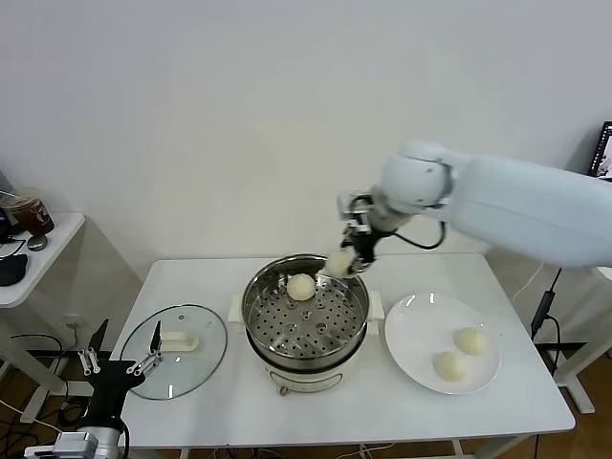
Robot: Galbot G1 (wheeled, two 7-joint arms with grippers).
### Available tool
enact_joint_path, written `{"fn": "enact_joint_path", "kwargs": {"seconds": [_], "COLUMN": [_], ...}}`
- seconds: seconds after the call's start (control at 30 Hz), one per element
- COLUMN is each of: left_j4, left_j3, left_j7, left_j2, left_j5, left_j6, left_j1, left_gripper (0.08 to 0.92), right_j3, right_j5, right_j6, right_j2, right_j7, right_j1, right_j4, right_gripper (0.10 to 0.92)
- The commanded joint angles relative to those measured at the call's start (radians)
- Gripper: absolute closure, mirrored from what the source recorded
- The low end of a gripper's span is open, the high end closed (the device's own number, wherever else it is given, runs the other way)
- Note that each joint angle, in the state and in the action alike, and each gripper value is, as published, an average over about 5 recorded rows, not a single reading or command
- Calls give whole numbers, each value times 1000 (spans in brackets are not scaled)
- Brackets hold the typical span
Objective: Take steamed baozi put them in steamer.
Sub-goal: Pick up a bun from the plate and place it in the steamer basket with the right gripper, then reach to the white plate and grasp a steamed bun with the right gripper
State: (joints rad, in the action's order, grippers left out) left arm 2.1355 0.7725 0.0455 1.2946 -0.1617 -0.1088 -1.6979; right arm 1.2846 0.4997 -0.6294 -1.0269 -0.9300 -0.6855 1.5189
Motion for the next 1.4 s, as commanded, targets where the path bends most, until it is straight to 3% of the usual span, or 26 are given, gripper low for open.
{"fn": "enact_joint_path", "kwargs": {"seconds": [0.03,0.73,0.87,1.17,1.4], "left_j4": [20,30,31,28,18], "left_j3": [1,1,1,1,-7], "left_j7": [1,1,1,1,-1], "left_j2": [11,21,21,14,3], "left_j5": [20,17,16,12,9], "left_j6": [3,6,6,6,7], "left_j1": [0,0,-1,3,13], "left_gripper": [177,177,177,177,177], "right_j3": [39,17,11,5,11], "right_j5": [97,43,32,17,-164], "right_j6": [-80,-96,-96,-64,103], "right_j2": [-290,-438,-415,-147,192], "right_j7": [73,118,106,-61,-303], "right_j1": [95,275,270,31,-92], "right_j4": [-154,-327,-310,-84,89], "right_gripper": [533,523,470,232,203]}}
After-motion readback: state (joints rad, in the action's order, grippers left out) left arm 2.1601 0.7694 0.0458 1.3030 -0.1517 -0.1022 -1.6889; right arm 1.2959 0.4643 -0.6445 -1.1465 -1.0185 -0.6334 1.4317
